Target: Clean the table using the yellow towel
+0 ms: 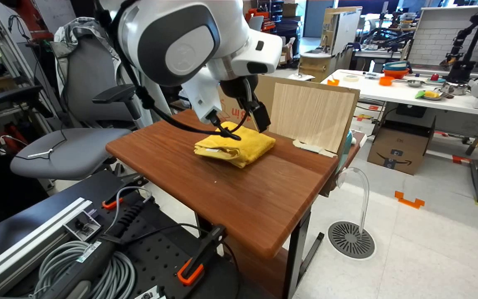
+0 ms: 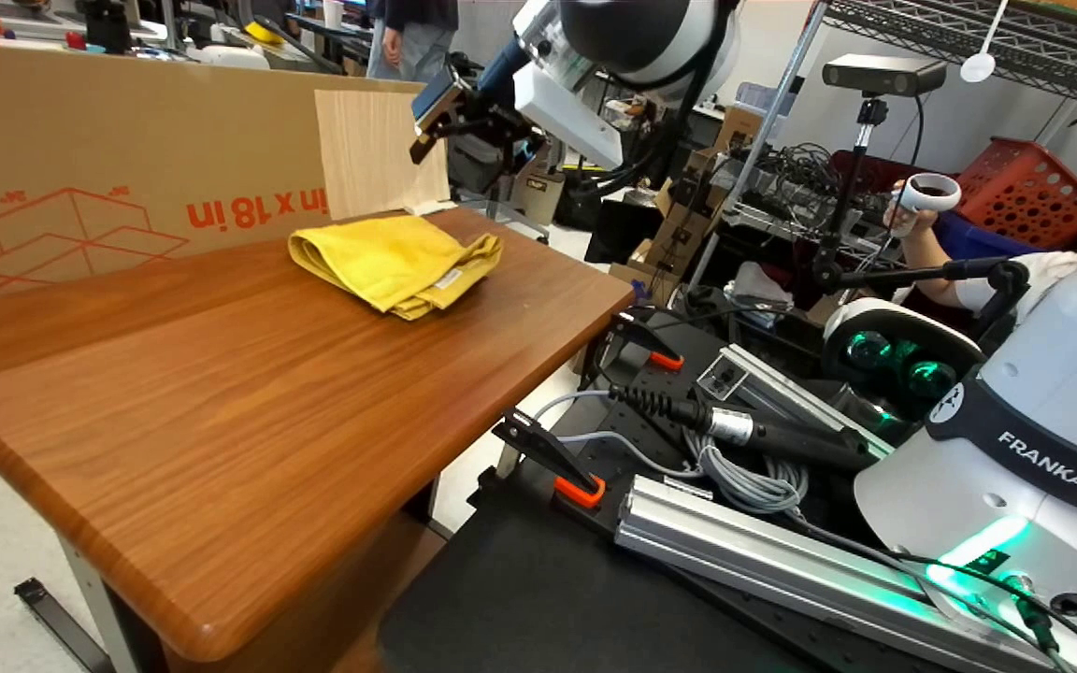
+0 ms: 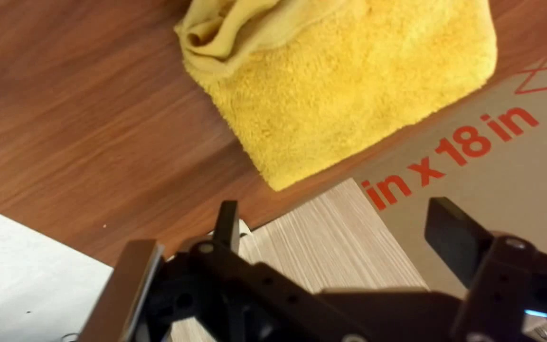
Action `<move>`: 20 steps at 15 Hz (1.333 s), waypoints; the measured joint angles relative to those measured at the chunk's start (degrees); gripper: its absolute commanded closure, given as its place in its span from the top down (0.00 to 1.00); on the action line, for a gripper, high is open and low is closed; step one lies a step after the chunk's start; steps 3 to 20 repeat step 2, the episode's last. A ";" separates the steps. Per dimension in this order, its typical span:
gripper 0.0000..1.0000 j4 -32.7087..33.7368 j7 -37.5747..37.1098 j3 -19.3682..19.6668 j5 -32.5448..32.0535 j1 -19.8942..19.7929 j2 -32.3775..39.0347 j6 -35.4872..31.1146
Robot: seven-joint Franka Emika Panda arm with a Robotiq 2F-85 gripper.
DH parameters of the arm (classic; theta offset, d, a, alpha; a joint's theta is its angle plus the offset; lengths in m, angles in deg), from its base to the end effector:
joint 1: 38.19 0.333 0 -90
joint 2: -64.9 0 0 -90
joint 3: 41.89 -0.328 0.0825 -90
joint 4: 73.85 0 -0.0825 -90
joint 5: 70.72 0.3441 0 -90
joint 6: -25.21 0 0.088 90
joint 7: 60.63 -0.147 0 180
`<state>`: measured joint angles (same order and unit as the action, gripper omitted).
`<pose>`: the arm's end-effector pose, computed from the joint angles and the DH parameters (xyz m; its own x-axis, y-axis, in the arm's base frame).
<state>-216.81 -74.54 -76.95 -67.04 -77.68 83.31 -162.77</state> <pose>0.5174 -0.0454 0.2550 0.7831 -0.4649 0.4130 -0.3573 -0.8800 -0.3129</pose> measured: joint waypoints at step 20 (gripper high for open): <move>1.00 -0.45 -0.44 -4.93 0.00 -4.89 -1.21 0.96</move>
